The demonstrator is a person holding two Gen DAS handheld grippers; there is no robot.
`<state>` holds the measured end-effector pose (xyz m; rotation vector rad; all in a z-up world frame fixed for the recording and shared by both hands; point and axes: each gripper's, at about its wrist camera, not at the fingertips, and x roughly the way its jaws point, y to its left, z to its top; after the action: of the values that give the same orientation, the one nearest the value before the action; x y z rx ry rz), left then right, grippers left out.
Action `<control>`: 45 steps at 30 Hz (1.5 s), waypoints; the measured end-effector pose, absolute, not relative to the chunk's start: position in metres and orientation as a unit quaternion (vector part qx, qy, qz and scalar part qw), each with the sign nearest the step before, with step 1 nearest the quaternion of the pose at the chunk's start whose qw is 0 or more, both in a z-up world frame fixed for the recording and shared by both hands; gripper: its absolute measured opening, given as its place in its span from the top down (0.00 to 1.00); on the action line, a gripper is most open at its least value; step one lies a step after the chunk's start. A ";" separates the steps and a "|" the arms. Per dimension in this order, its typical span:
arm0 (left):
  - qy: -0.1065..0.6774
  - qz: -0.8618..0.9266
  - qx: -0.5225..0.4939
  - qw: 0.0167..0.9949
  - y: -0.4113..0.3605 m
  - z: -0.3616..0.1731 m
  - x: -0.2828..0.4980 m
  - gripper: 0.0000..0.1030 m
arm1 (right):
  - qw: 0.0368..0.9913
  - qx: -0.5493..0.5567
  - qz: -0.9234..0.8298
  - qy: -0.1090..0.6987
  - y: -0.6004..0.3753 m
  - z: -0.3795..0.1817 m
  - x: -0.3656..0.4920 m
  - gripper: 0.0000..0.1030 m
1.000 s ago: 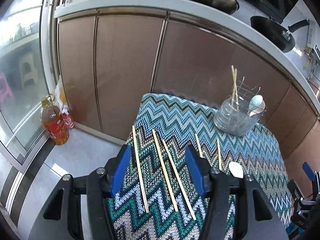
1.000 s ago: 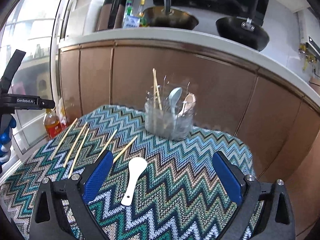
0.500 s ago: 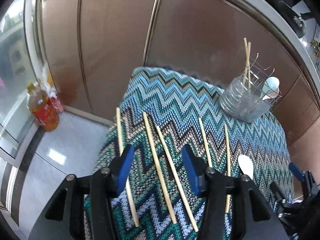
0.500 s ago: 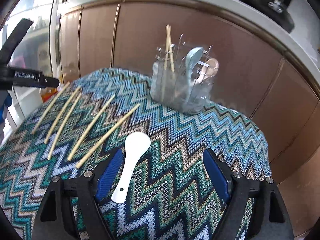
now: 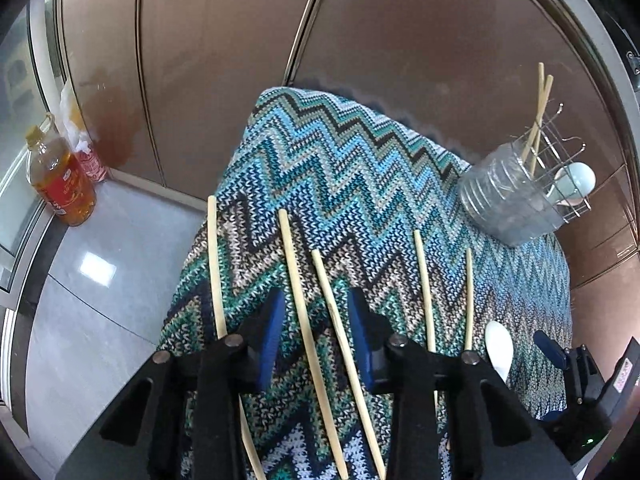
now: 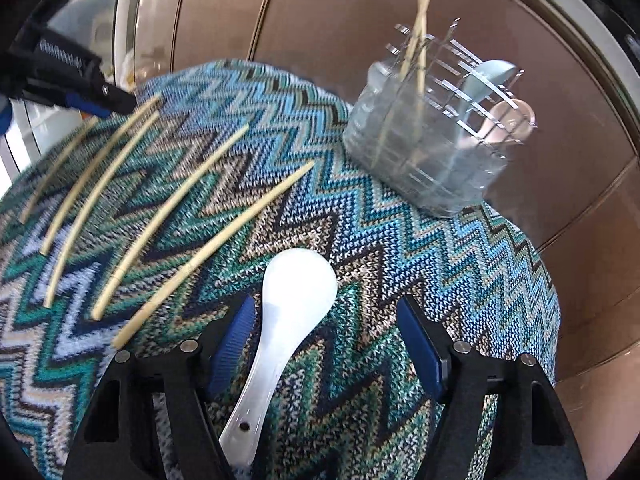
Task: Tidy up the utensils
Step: 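Lower the left tool toward the chopsticks while the right tool grasps the last white spoon, then close the left tool on a wooden chopstick while the right tool holds the spoon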
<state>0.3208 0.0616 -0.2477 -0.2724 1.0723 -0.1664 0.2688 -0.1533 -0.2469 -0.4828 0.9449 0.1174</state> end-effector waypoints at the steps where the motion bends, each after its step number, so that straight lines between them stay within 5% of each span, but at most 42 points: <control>1: 0.512 -0.078 -0.131 0.846 0.062 -0.249 0.322 0.73 | 0.857 -0.236 0.053 0.454 -0.152 -0.251 0.271 0.32; 19: 0.530 -0.065 -0.134 0.835 0.064 -0.256 0.329 0.79 | 0.877 -0.203 0.013 0.436 -0.184 -0.227 0.269 0.40; 26: 0.540 -0.064 -0.134 0.829 0.060 -0.260 0.332 0.79 | 0.880 -0.130 0.034 0.456 -0.220 -0.222 0.276 0.55; 36: 0.559 -0.058 -0.146 0.814 0.067 -0.270 0.340 0.82 | 0.859 0.016 0.112 0.500 -0.266 -0.236 0.295 0.62; 40: 0.565 -0.056 -0.150 0.809 0.068 -0.273 0.345 0.84 | 0.846 0.040 0.139 0.513 -0.272 -0.243 0.304 0.80; 45: 0.573 -0.052 -0.142 0.805 0.066 -0.272 0.353 0.85 | 0.832 0.054 0.176 0.523 -0.274 -0.249 0.315 0.85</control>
<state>0.3528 0.0659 -0.2720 -0.3049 1.2275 -0.1111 0.3152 -0.2736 -0.2489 0.1150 1.1091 0.3732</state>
